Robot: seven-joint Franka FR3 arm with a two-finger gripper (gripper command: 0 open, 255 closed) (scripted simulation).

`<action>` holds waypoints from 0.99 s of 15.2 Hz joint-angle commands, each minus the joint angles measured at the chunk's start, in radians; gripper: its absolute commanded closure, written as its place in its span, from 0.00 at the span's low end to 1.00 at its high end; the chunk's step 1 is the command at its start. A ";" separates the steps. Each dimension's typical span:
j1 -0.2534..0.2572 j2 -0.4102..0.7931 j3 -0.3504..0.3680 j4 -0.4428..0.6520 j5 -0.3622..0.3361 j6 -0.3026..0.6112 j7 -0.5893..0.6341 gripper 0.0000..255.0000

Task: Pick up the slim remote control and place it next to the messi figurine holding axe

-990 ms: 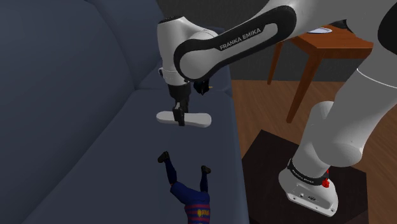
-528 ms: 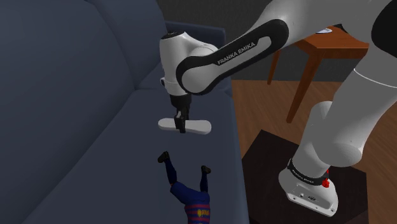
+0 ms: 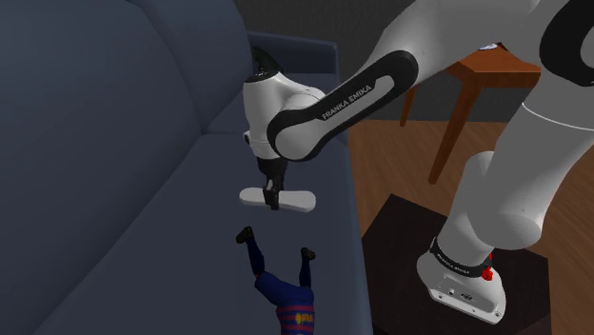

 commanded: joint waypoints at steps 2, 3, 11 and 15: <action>0.000 0.022 0.002 -0.018 -0.006 0.041 0.005 1.00; 0.000 0.030 0.002 -0.024 -0.008 0.054 0.007 1.00; 0.000 0.056 0.003 -0.042 -0.015 0.098 0.013 1.00; 0.000 0.056 0.003 -0.042 -0.015 0.098 0.013 0.00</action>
